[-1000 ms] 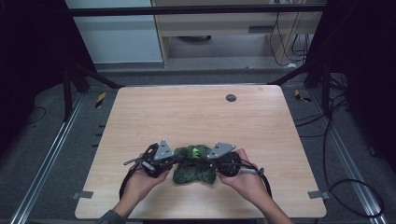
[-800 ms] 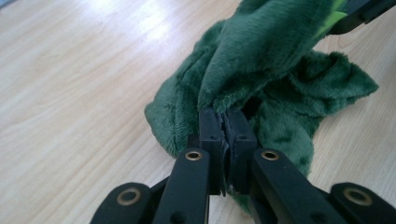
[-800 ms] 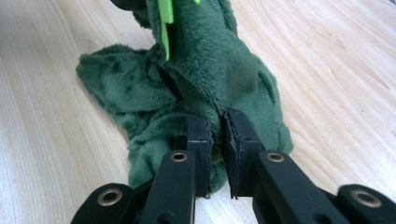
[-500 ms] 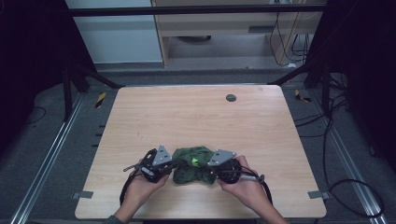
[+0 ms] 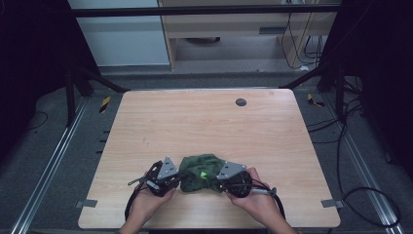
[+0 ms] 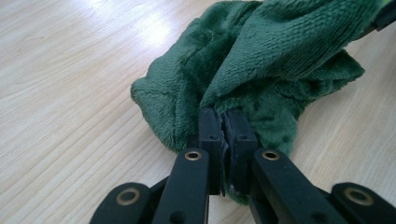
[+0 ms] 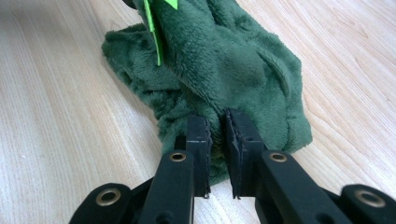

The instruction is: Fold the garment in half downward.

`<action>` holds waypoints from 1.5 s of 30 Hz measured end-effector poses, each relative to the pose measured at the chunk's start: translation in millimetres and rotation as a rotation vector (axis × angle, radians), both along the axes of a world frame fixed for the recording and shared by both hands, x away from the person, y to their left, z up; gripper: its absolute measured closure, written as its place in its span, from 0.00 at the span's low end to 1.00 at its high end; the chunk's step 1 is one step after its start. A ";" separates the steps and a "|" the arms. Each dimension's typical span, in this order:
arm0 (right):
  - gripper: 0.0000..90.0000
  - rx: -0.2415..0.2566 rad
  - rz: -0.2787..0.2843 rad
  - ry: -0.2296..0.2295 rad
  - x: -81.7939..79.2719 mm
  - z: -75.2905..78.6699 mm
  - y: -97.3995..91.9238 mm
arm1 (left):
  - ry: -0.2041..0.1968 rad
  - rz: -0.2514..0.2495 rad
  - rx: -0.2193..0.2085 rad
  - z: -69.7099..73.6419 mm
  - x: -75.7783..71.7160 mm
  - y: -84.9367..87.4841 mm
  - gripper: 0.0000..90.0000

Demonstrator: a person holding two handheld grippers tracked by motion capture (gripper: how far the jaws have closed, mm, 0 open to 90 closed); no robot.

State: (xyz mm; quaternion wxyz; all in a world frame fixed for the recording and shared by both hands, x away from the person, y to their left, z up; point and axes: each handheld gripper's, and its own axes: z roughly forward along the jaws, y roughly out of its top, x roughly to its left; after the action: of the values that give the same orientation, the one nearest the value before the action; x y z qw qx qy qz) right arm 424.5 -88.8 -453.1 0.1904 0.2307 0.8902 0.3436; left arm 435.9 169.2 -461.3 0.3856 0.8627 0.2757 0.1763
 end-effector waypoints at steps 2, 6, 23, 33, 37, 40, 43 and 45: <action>0.89 0.002 -0.005 0.000 -1.0 -0.3 -0.4 | -0.003 -0.001 -0.002 0.3 -1.1 0.0 0.97; 0.89 0.000 0.001 0.001 -2.4 -1.1 -0.2 | -0.006 0.001 0.001 0.1 -2.3 0.4 0.96; 0.86 -0.002 0.001 0.005 -5.9 -6.3 1.0 | 0.001 0.001 0.009 -9.6 -8.0 0.2 0.95; 0.82 -0.006 -0.003 0.008 -7.5 -8.9 0.4 | 0.001 -0.003 0.019 -13.1 -9.8 -1.5 0.92; 0.79 -0.012 -0.002 0.004 -7.6 -10.5 0.9 | 0.003 -0.001 0.021 -15.4 -9.7 -1.9 0.91; 0.78 -0.015 -0.001 0.004 -8.0 -10.4 1.1 | 0.000 0.001 0.020 -15.9 -9.9 -1.7 0.91; 0.76 -0.013 0.000 0.005 -8.3 -10.5 1.4 | -0.004 0.003 0.019 -16.3 -10.1 -1.9 0.90; 0.76 -0.013 0.001 0.005 -8.3 -10.6 1.5 | -0.007 0.004 0.021 -16.6 -10.1 -2.2 0.89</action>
State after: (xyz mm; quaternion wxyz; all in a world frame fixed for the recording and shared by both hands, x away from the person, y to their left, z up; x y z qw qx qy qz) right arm 416.3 -87.4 -463.7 0.1894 0.2301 0.8930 0.3373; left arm 425.8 167.1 -477.9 0.3772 0.8654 0.2744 0.1830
